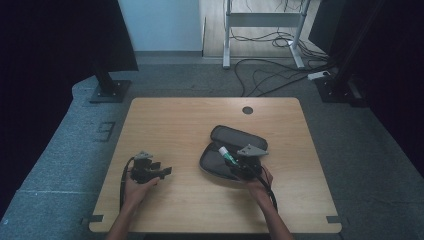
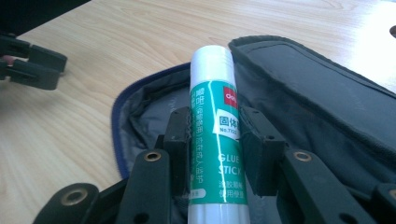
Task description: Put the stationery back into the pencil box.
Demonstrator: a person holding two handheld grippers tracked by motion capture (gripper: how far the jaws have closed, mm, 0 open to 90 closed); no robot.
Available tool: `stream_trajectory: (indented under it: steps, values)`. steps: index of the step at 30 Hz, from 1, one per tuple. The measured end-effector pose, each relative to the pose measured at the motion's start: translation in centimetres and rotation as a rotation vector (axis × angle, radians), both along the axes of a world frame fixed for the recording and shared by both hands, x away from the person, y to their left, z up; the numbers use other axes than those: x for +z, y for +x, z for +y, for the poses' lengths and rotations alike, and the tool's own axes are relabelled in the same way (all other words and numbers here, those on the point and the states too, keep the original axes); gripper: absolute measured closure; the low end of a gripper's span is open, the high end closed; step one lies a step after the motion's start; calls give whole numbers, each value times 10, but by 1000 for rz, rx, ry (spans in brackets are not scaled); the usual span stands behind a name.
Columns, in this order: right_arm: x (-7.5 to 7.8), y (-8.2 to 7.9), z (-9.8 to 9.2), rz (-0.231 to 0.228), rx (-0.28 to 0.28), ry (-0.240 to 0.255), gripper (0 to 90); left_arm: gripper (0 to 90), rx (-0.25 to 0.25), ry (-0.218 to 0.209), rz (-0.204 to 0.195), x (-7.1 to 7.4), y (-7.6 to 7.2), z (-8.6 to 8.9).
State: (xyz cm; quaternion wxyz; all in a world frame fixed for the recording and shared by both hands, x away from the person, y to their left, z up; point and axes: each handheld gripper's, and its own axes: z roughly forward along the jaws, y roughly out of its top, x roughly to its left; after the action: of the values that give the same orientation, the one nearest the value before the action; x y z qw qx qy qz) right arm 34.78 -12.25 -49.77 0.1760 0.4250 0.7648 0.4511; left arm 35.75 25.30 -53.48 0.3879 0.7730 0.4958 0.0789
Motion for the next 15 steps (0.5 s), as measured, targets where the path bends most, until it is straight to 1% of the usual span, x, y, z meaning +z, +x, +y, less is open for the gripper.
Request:
stream_trajectory:
  steps: [6,7,15]
  values:
    - [-5,8,-5,21,-17,-5,648,365,-3,1,4,-1,0,-1]
    - [-7,11,-7,28,-22,-6,648,364,-3,1,6,-2,0,-1]
    - [-14,18,-13,47,-37,-10,647,363,-1,5,11,-4,1,-1]
